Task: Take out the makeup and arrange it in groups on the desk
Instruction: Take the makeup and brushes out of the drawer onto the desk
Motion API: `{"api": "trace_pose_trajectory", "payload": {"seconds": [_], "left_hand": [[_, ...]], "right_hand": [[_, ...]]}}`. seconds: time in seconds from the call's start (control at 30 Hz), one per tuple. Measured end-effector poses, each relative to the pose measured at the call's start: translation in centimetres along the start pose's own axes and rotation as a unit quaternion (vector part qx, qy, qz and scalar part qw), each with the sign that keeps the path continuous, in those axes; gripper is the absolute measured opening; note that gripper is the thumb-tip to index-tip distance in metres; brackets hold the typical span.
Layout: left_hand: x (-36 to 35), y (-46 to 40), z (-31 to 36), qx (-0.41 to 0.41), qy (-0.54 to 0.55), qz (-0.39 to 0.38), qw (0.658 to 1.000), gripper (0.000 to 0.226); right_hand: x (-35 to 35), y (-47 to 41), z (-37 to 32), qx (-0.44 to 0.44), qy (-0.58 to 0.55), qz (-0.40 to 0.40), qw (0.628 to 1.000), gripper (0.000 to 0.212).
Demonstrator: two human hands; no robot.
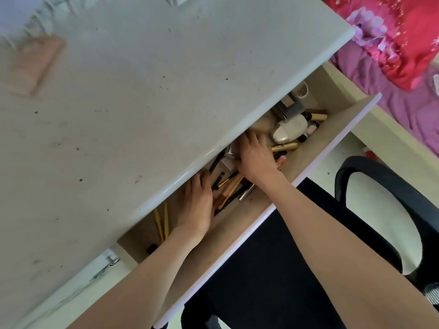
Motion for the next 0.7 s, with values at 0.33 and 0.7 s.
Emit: {"api": "trace_pose_trajectory", "payload": {"seconds": [0.33, 0.7], "left_hand": [[-1.4, -1.2, -0.3, 0.051, -0.047, -0.045, 0.997, 0.039], [1.4, 1.0, 1.1, 0.033, -0.008, -0.097, 0.995, 0.025]], "right_hand": [[-0.9, 0.5, 1.4, -0.044, -0.051, -0.052, 0.996, 0.075], [5.2, 5.1, 2.3, -0.081, -0.069, 0.054, 0.993, 0.074]]}}
Point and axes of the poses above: each hand's wrist, its own y-axis away from the middle knuckle, its own x-axis out of the back of the hand, z = x × y, the point moved 9 cm from there along -y, towards the middle knuckle, and after that the axes turned 12 degrees about z, right-handed, at the moved point
